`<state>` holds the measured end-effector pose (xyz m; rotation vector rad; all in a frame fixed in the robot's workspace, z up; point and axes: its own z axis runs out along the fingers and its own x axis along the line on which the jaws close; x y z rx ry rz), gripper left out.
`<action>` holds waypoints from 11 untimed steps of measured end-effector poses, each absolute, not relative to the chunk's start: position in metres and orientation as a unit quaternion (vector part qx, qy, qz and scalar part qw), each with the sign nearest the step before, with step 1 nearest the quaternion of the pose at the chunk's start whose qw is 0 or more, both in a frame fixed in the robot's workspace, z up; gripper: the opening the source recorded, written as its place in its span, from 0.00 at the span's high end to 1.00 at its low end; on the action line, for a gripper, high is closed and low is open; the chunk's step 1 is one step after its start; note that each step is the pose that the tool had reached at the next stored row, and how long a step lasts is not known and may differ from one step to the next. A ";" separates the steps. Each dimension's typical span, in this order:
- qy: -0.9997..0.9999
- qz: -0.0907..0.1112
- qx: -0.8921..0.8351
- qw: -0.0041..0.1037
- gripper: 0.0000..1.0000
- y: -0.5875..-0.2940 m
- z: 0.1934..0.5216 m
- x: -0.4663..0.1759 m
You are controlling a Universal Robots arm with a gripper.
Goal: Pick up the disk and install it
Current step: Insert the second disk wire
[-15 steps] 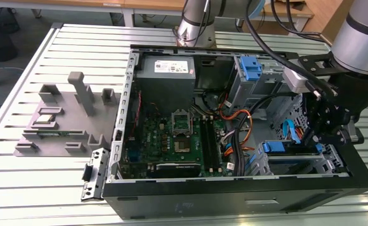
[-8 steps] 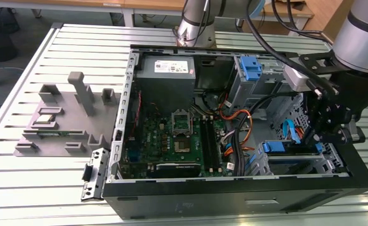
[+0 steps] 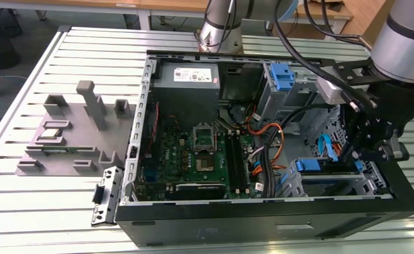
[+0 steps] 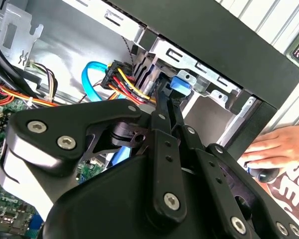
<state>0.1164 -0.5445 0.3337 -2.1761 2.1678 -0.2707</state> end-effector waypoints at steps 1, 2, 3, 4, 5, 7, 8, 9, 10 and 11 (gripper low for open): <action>0.703 -0.088 -0.705 0.029 0.84 -0.544 0.334 0.116; 0.703 -0.088 -0.705 0.029 0.84 -0.544 0.333 0.116; 0.703 -0.088 -0.705 0.029 0.84 -0.544 0.333 0.116; 0.703 -0.088 -0.705 0.029 0.84 -0.544 0.332 0.116; 0.703 -0.088 -0.705 0.029 0.84 -0.544 0.332 0.116; 0.703 -0.088 -0.705 0.029 0.84 -0.545 0.332 0.116; 0.703 -0.088 -0.705 0.029 0.84 -0.545 0.332 0.116; 0.703 -0.088 -0.705 0.029 0.84 -0.544 0.331 0.116; 0.703 -0.088 -0.705 0.029 0.84 -0.544 0.331 0.116; 0.703 -0.088 -0.705 0.029 0.84 -0.544 0.331 0.116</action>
